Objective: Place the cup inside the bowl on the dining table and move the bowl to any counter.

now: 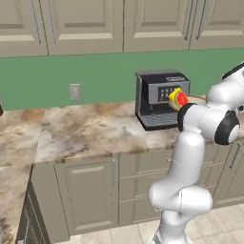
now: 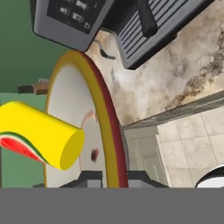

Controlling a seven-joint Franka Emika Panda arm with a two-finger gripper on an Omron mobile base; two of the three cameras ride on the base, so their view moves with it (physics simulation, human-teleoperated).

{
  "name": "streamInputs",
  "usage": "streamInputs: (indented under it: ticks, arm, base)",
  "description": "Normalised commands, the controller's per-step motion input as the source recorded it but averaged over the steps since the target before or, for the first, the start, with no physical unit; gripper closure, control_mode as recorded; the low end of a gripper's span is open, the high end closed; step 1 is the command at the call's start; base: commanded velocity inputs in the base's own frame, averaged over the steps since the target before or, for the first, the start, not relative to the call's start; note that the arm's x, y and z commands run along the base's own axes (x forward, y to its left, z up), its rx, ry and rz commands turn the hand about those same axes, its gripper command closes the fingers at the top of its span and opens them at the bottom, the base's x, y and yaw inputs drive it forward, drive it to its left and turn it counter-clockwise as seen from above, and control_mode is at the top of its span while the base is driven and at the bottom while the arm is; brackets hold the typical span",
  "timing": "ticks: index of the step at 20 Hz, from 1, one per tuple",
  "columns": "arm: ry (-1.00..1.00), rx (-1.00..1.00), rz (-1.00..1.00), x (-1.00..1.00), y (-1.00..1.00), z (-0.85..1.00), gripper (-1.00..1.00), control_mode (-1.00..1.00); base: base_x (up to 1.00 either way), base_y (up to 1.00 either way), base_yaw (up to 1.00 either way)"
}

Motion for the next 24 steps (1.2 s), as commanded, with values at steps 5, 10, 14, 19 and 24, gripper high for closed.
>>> streamInputs:
  ticks: [5,10,14,19,24]
  arm:
    - [0.00,0.00,0.00,0.00,0.00,0.00,1.00,1.00]
    - [0.00,0.00,0.00,0.00,0.00,0.00,1.00,1.00]
    - [0.00,0.00,0.00,0.00,0.00,0.00,1.00,1.00]
    - [0.00,0.00,0.00,0.00,0.00,0.00,1.00,1.00]
    - [0.00,0.00,0.00,0.00,0.00,0.00,1.00,1.00]
  base:
    - [0.45,0.52,0.00]
    - [0.29,0.71,0.00]
    - [0.26,0.69,0.00]
    - [0.30,0.69,0.00]
    - [0.27,0.57,0.00]
